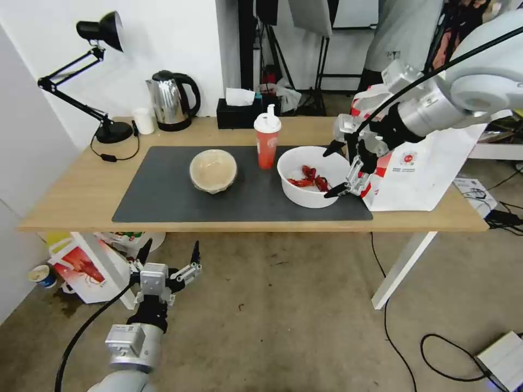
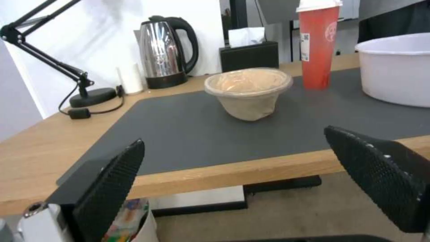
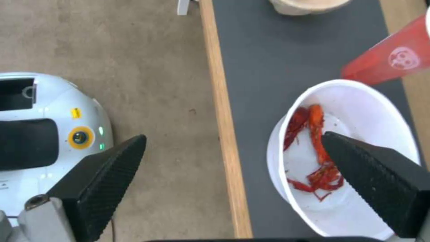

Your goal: Pick up the trash from the table and place it into the takeout bag.

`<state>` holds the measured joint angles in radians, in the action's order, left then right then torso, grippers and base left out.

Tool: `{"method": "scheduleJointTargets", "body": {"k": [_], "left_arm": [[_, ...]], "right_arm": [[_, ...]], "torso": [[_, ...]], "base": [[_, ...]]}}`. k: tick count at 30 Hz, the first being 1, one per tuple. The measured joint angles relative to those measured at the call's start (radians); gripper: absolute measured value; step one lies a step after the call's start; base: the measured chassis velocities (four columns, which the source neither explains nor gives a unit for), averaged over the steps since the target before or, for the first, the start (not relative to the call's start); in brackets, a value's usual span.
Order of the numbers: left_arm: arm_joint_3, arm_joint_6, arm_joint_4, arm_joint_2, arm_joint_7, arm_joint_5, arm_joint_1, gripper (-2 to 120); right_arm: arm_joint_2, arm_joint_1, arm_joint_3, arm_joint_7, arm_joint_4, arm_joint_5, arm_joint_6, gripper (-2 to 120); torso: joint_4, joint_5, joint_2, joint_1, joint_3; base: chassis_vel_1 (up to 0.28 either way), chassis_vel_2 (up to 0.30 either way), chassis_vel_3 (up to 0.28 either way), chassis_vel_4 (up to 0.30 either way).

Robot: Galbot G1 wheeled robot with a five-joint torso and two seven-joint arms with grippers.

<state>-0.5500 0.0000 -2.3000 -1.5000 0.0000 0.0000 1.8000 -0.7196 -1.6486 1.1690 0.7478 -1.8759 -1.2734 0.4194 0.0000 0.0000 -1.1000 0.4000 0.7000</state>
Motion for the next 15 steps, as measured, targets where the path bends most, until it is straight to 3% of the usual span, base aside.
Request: {"method": "scheduleJointTargets", "body": {"k": [15], "left_arm": [[0.000,0.000,0.000,0.000,0.000,0.000,0.000,100]], "right_arm": [[0.000,-0.024,0.005,0.011,0.004,-0.007,0.009,100]], "torso": [[0.0000,-0.0001,0.000,0.000,0.000]], "base": [[0.000,0.000,0.000,0.000]]}}
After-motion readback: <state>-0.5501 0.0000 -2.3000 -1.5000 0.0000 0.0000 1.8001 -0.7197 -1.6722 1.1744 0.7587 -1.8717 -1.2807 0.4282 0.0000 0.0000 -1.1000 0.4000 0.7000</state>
